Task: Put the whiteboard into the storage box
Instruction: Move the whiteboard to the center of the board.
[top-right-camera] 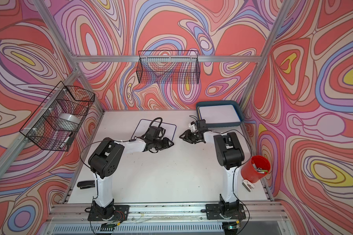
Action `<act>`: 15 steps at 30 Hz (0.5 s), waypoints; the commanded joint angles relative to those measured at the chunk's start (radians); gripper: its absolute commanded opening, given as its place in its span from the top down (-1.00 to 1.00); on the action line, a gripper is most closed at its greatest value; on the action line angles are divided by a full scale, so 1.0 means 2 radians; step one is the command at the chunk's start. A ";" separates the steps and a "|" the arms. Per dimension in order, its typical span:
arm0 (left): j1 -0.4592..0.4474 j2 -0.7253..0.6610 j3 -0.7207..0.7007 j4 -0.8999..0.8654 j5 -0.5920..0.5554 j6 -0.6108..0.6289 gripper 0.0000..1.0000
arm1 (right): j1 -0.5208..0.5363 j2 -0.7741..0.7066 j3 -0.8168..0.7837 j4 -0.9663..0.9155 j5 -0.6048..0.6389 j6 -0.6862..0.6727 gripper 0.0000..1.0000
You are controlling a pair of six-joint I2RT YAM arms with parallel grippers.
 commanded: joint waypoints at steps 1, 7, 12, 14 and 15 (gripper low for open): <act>-0.047 -0.002 -0.042 0.025 0.007 -0.087 0.14 | -0.002 0.009 0.014 -0.020 0.022 -0.015 0.16; -0.094 -0.011 -0.060 0.124 0.014 -0.164 0.15 | -0.002 0.023 0.011 -0.017 0.027 -0.003 0.17; -0.099 -0.051 -0.036 0.046 -0.036 -0.107 0.14 | -0.003 0.019 0.008 -0.016 0.025 -0.007 0.17; -0.096 -0.070 -0.025 0.008 -0.066 -0.073 0.11 | -0.003 0.019 0.009 -0.016 0.023 -0.007 0.17; -0.092 -0.081 -0.019 -0.015 -0.080 -0.056 0.08 | -0.003 0.018 0.008 -0.015 0.023 -0.007 0.16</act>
